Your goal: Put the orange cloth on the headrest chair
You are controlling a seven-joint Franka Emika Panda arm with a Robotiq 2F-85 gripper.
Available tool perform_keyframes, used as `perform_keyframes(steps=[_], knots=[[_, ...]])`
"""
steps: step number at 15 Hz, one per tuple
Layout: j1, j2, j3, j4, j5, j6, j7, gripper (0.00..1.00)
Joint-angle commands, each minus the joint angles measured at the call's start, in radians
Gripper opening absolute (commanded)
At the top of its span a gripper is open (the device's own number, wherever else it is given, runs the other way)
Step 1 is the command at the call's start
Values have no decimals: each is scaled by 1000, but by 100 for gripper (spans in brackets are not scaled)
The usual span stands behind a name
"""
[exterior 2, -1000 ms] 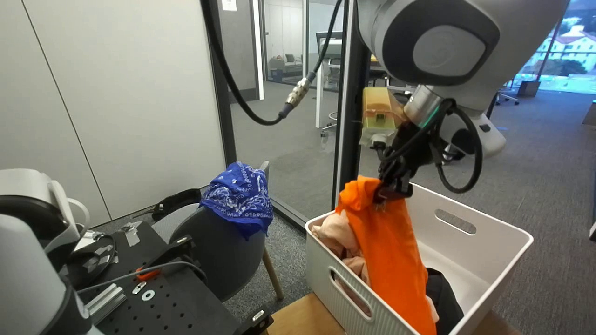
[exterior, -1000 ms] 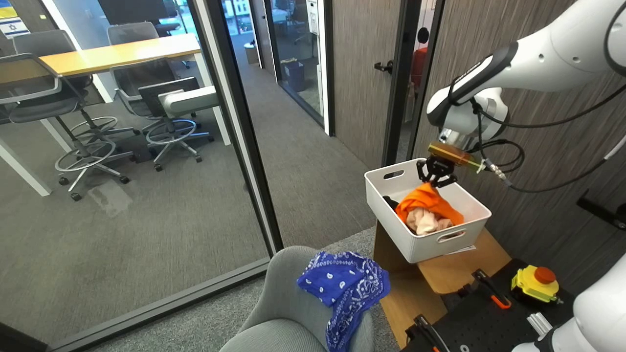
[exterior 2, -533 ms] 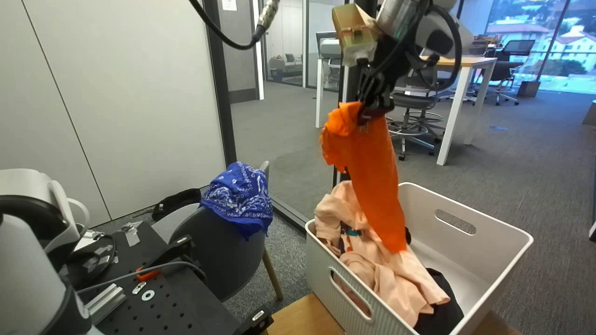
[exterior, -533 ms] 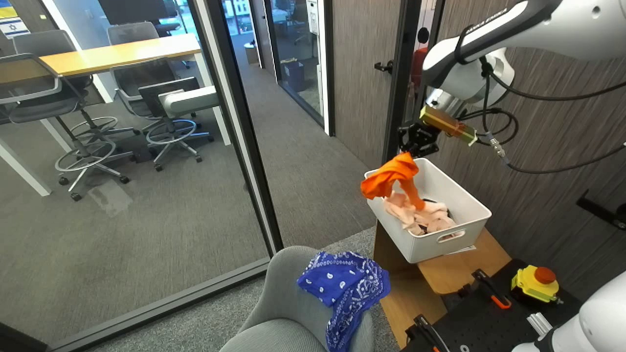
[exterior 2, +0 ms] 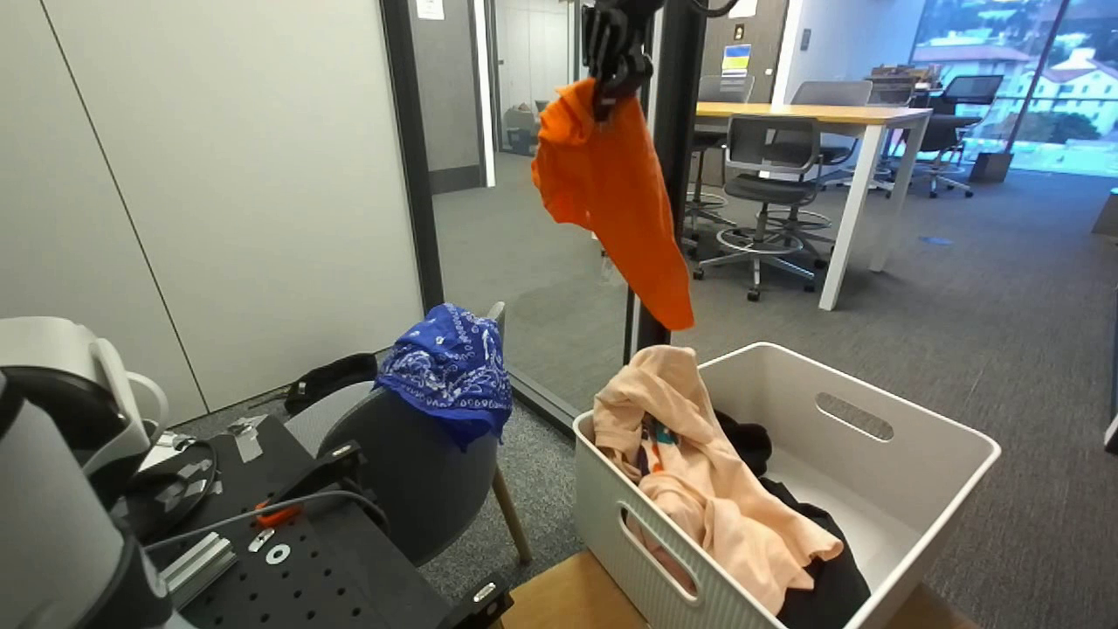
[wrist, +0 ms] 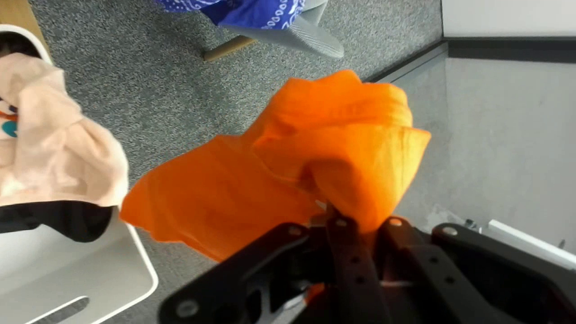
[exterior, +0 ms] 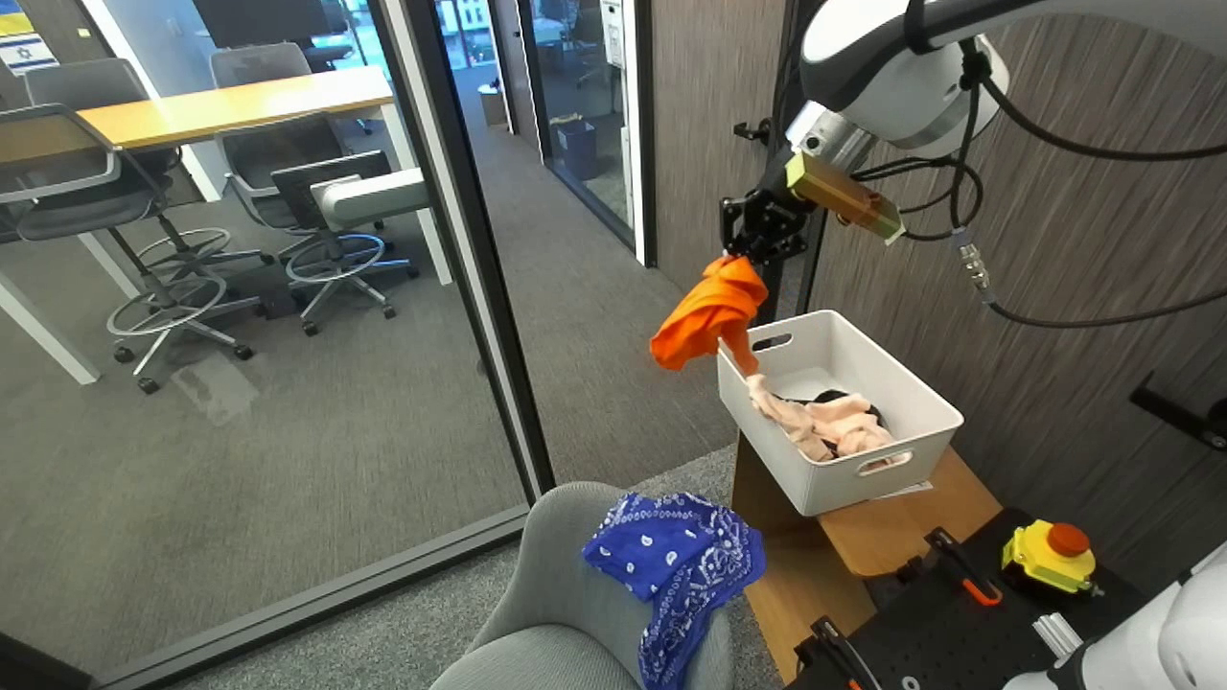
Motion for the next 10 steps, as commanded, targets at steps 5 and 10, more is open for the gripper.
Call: perform_keyframes(steps=[5, 10], knots=[[141, 3, 80, 22, 49, -2, -62, 7], [182, 95, 109, 24, 52, -6, -111, 7]])
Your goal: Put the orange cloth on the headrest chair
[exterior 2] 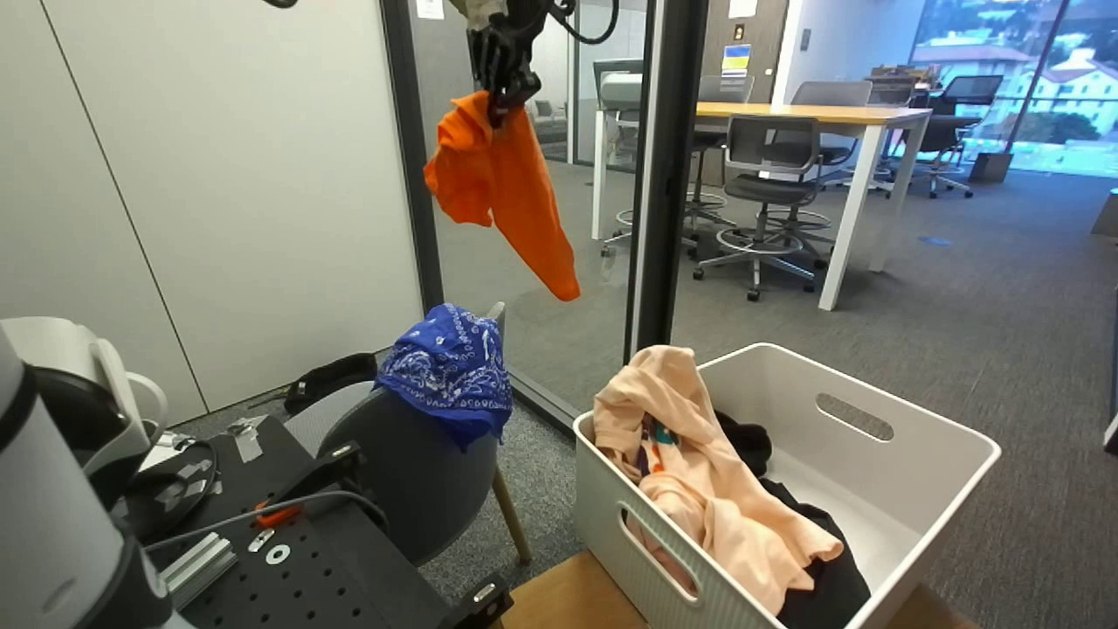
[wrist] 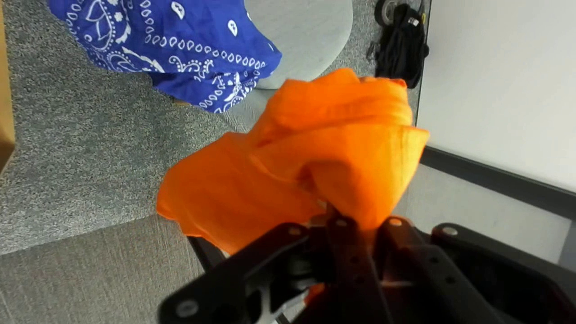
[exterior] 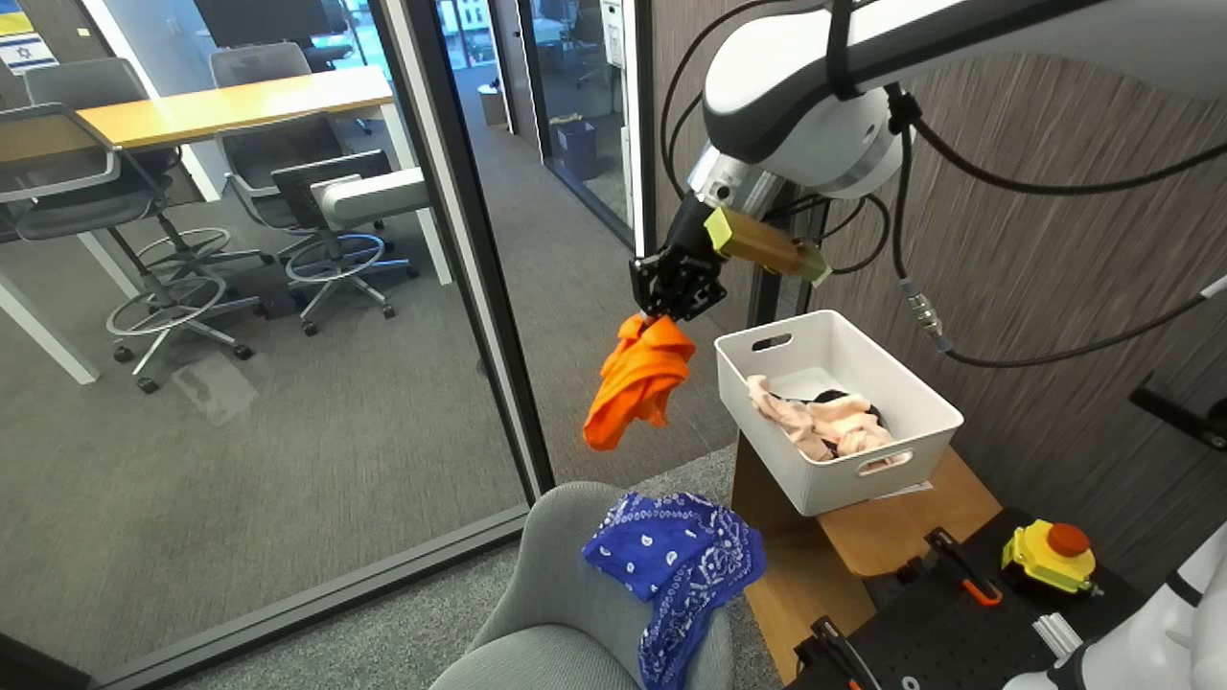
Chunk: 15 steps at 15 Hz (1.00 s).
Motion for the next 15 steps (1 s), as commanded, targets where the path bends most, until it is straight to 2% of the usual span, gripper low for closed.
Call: perform_keyframes(steps=[1, 8, 15], knots=[[16, 81, 16, 27, 35, -9, -64, 7], [35, 265, 85, 73, -31, 3, -65, 7], [35, 453, 113, 203, -152, 0, -38, 7]])
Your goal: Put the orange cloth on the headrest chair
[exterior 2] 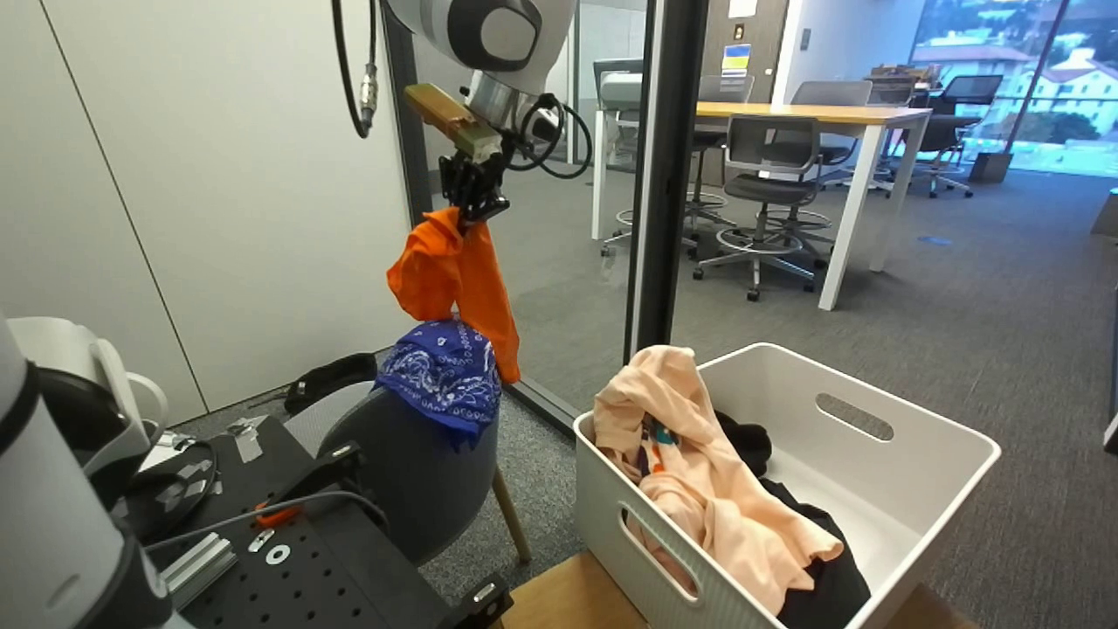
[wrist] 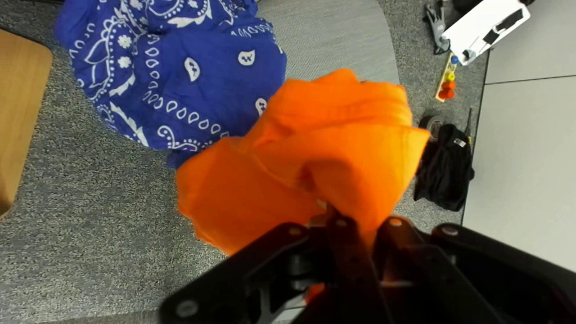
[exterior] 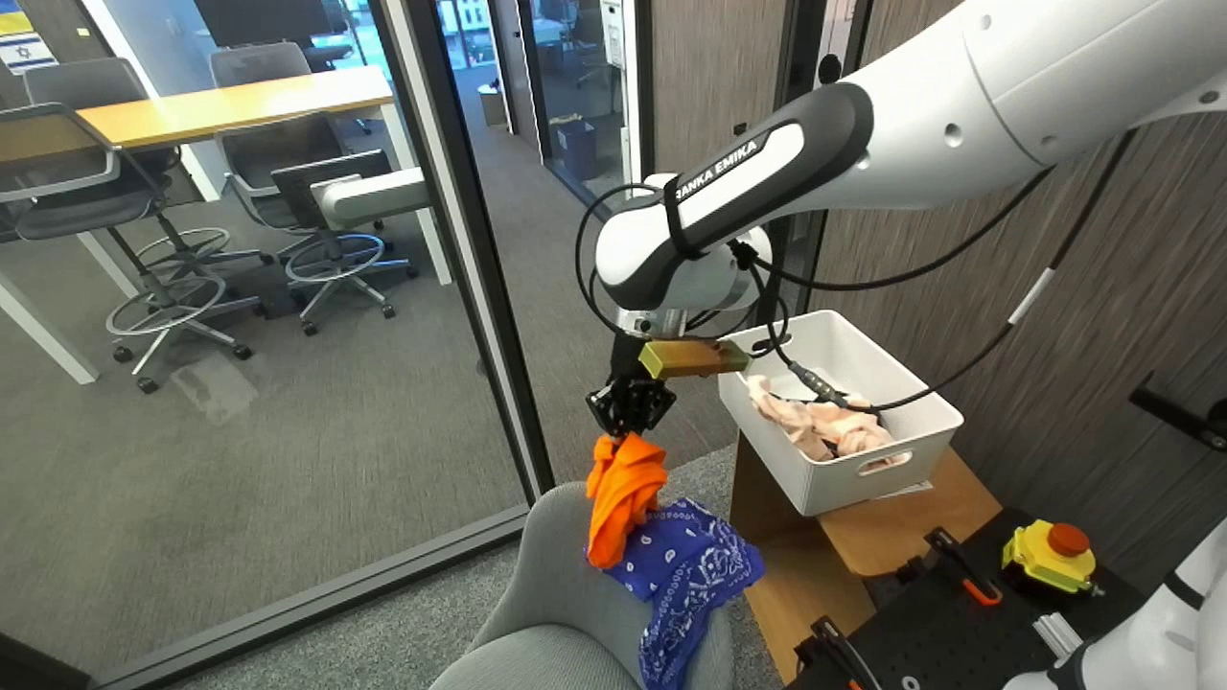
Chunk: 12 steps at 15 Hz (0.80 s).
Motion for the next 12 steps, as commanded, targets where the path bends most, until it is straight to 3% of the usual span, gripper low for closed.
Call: perform_keyframes(steps=[1, 12], knots=[[2, 93, 7, 106, -73, -6, 29, 7], [-5, 142, -1, 203, -211, -7, 38, 7]])
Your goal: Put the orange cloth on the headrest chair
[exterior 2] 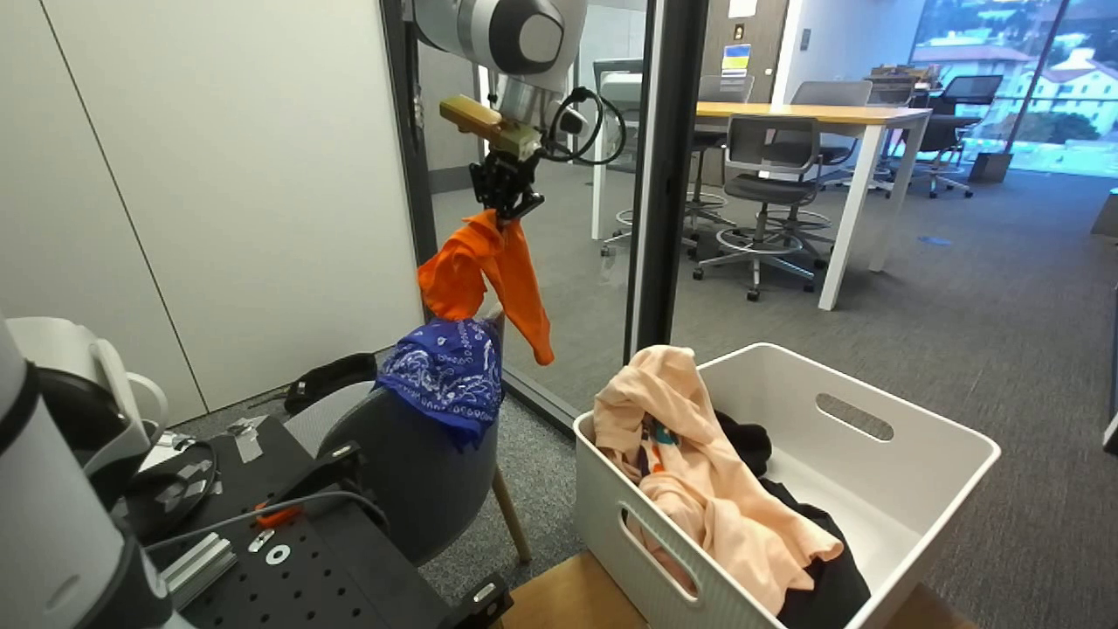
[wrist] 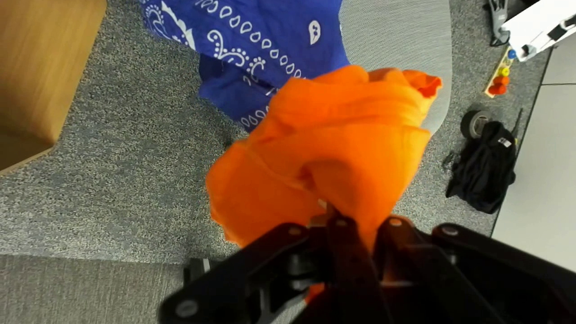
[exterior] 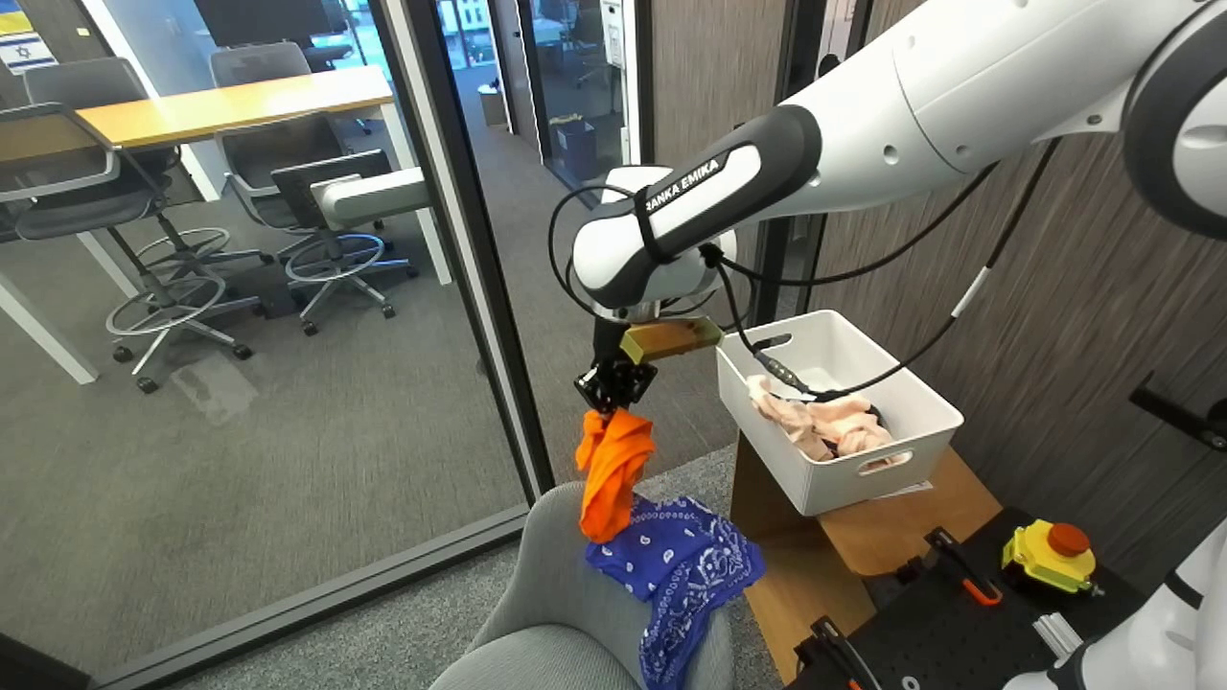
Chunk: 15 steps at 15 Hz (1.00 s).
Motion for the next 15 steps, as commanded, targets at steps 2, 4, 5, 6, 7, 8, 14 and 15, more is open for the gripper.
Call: perform_keyframes(steps=[2, 4, 5, 6, 7, 8, 14, 15], knots=[[5, 37, 8, 43, -33, -10, 21, 7], [8, 56, 11, 49, -35, -9, 22, 7], [11, 68, 10, 51, -42, -5, 26, 7], [13, 80, 9, 56, -48, -7, 29, 7], [15, 94, 7, 59, -55, -8, 32, 7], [17, 108, 6, 63, -62, -8, 35, 7], [19, 176, 10, 98, -68, -19, 48, 7], [19, 185, 11, 106, -65, -22, 49, 7]])
